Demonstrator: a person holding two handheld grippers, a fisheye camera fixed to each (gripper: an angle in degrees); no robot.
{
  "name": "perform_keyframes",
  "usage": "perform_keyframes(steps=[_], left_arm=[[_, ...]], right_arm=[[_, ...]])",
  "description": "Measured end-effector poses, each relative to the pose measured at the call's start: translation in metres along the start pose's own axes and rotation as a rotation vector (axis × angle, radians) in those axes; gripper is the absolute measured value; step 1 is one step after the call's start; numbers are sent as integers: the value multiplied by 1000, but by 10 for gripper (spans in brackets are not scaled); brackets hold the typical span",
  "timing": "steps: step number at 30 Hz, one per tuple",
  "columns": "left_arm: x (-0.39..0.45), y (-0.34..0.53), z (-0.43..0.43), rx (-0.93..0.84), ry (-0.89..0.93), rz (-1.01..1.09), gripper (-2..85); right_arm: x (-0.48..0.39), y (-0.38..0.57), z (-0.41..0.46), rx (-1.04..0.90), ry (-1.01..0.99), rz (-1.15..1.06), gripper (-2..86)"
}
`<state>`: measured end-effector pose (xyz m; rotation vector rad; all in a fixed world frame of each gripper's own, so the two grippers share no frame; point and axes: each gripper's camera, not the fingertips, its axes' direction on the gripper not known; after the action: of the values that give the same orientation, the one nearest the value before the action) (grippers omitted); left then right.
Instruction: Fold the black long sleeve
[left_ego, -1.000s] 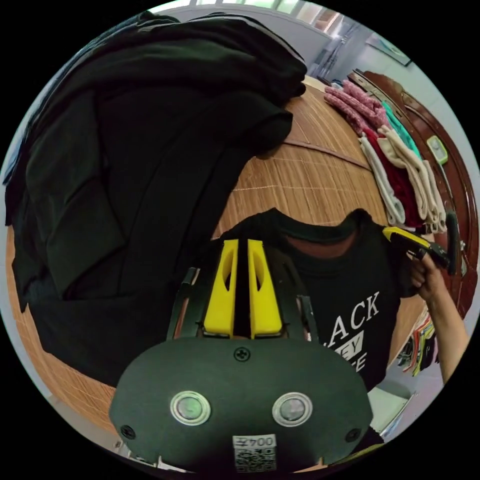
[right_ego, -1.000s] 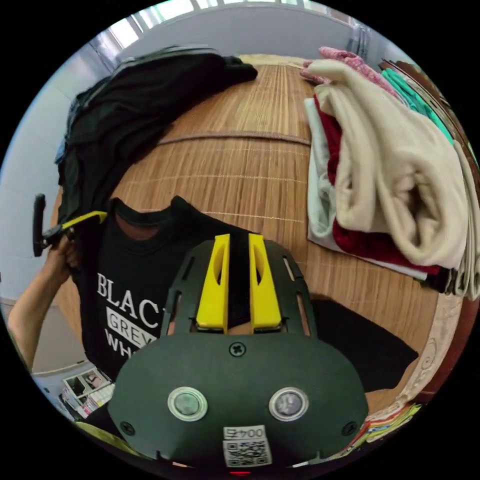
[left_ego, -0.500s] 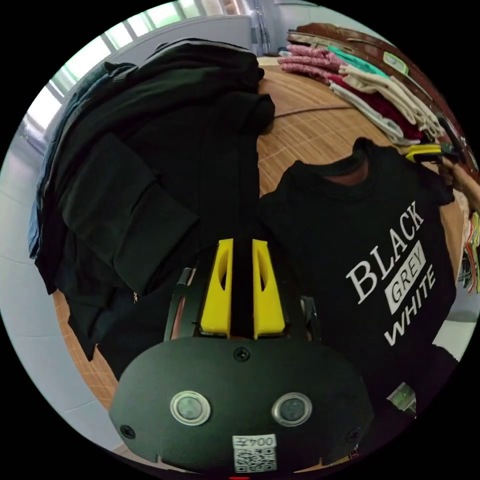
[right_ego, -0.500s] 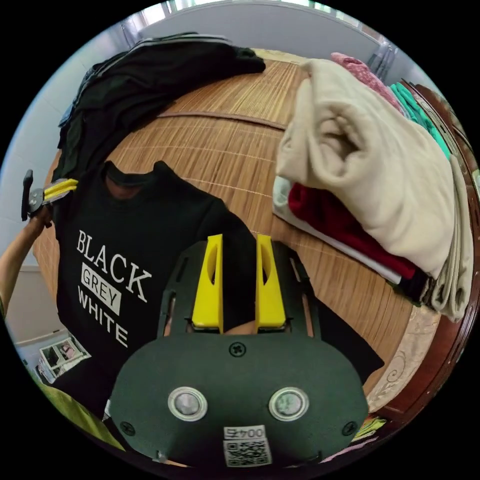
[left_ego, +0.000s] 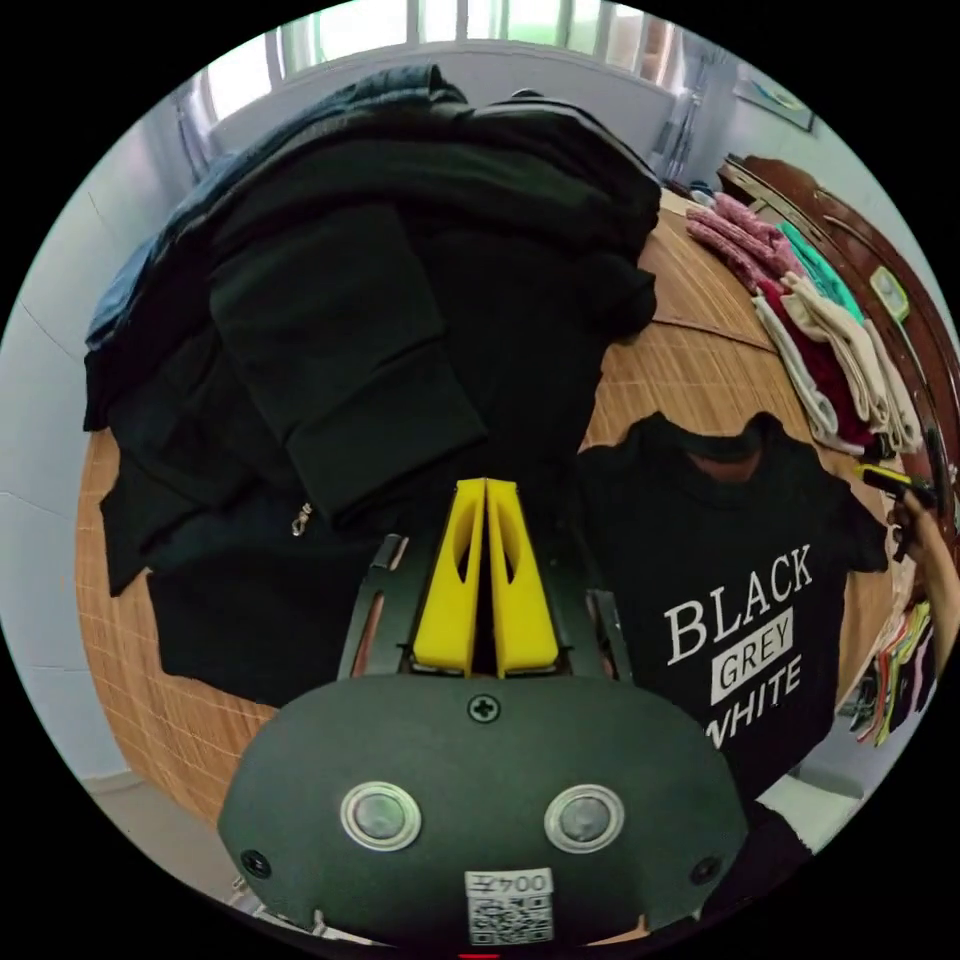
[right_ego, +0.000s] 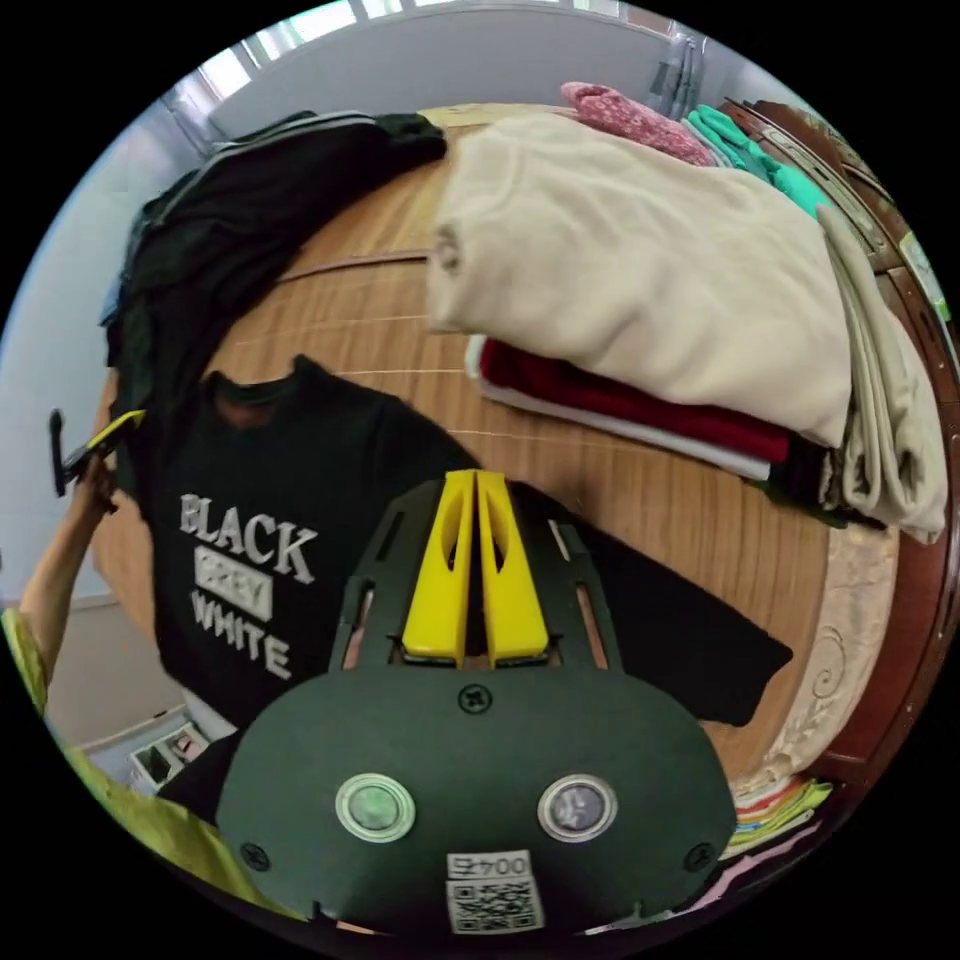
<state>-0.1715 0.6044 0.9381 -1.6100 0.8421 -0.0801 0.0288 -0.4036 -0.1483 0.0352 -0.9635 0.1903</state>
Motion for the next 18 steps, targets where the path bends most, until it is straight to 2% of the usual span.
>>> perform_keyframes(steps=[3,5,10,13,15,18], left_arm=[[29,13,-32,6,9,118,3],[63,39,-46,-60,87,188,2],[141,111,-42,-268,179,271,2],[184,141,-23,-380,144,354,2],[201,151,-5,-468,117,376,2],[212,147,-4,-455,91,339,3]], right_arm=[[-28,46,-23,-96,-143,-60,31],[-56,91,-25,-181,-202,-97,64],[-84,163,-4,-300,-111,-49,81],[-85,184,16,-384,-4,-32,64],[-77,188,19,-383,-7,19,60],[-60,183,9,-432,-47,89,57]])
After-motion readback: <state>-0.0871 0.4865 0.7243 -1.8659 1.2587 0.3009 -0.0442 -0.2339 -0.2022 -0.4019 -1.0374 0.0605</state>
